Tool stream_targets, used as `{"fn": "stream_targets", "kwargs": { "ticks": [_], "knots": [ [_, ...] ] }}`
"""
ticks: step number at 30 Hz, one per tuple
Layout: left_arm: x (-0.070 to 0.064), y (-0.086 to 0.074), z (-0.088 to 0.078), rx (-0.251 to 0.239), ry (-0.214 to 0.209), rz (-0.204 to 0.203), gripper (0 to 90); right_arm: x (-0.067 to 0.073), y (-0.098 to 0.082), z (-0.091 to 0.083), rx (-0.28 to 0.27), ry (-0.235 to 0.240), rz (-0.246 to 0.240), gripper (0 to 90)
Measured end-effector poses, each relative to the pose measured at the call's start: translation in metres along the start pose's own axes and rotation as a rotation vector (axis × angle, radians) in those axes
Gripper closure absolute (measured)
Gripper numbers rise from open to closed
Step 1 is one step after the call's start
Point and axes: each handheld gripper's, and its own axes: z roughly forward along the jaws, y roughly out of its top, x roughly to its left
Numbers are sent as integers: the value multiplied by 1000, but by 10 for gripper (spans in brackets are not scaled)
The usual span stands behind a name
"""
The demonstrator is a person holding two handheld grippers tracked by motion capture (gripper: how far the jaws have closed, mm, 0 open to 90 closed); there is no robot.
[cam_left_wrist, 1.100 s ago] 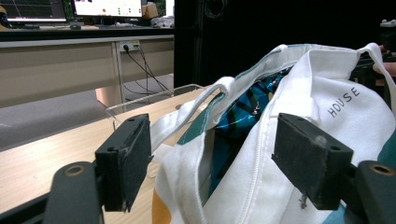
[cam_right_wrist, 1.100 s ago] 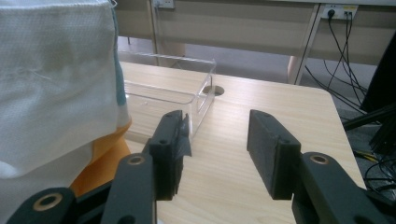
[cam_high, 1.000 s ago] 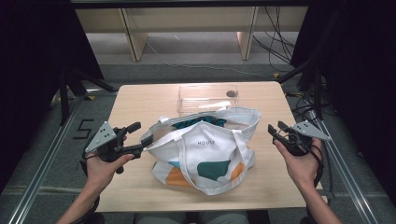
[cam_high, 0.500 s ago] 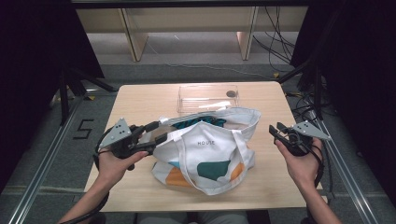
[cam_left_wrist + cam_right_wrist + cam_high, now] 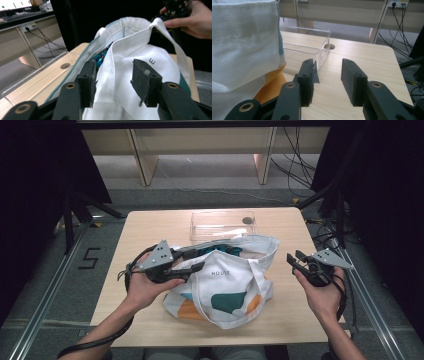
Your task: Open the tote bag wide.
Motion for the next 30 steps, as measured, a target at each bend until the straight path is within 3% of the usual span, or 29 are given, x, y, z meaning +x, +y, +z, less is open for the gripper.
{"fn": "stream_targets", "kwargs": {
  "ticks": [1, 2, 4, 5, 6, 7, 8, 9, 13, 14, 16, 19, 26, 30],
  "knots": [
    [1, 1, 3, 4, -7, -4, 547, -1, -1, 1, 2, -1, -12, 626],
    [2, 1, 7, 24, -14, -1, 547, 1, -1, 2, 4, -4, 20, 626],
    [3, 2, 13, 48, -21, 9, 554, -1, -1, 4, 2, 14, -13, 627],
    [4, 2, 16, 66, -26, 14, 556, 1, -1, 3, 16, 11, 17, 627],
    [5, 1, 18, 82, -33, 19, 556, 1, -1, 3, 16, 11, 17, 627],
    [5, 2, 23, 108, -32, 37, 563, 0, -2, 5, -7, 2, -2, 627],
    [5, 2, 23, 108, -32, 37, 570, 0, -2, 5, -7, 2, -2, 627],
    [6, 4, 28, 130, -37, 67, 577, 1, -2, 5, -7, 2, 8, 626],
    [8, 7, 32, 150, -33, 71, 641, 4, -2, 3, 22, 13, 46, 625],
    [8, 8, 33, 157, -31, 71, 641, 4, -2, 3, 22, 13, 46, 625],
    [8, 11, 34, 159, -24, 63, 703, 0, -3, 5, 12, 30, -4, 624],
    [10, 13, 35, 178, -12, 57, 748, 1, -3, 5, 13, 20, 13, 624],
    [8, 14, 34, 181, 9, 51, 837, 3, -2, 4, 35, 27, 37, 624],
    [5, 21, 21, 117, -11, 38, 875, 0, -2, 6, 9, 34, -5, 624]
  ]
}}
